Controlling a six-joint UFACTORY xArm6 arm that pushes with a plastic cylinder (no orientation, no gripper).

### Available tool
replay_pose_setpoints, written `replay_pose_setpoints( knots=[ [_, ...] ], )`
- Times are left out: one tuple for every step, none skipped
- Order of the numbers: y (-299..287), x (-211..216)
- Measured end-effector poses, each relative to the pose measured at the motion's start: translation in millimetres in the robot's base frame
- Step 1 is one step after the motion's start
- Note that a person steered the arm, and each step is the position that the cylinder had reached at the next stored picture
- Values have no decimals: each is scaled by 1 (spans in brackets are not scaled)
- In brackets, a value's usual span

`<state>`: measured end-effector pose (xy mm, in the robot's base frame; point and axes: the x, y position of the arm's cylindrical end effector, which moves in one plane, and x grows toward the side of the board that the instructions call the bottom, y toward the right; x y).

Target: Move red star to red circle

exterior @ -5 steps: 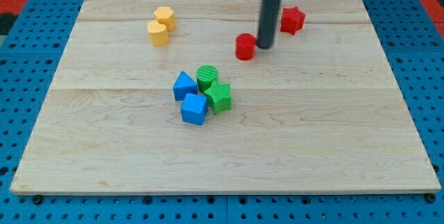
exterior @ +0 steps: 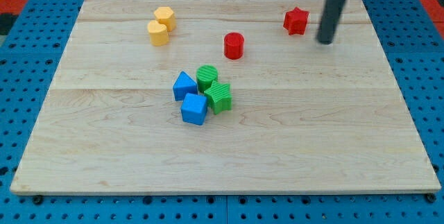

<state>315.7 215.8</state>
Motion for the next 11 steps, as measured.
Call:
replay_pose_setpoints(
  knots=[
    [3, -45],
    [-42, -52],
    [-86, -39],
    [-100, -13],
    [-89, -9],
    [-92, 4],
    [-123, 6],
    [-158, 9],
    [-138, 43],
    [-141, 66],
    [-151, 71]
  ],
)
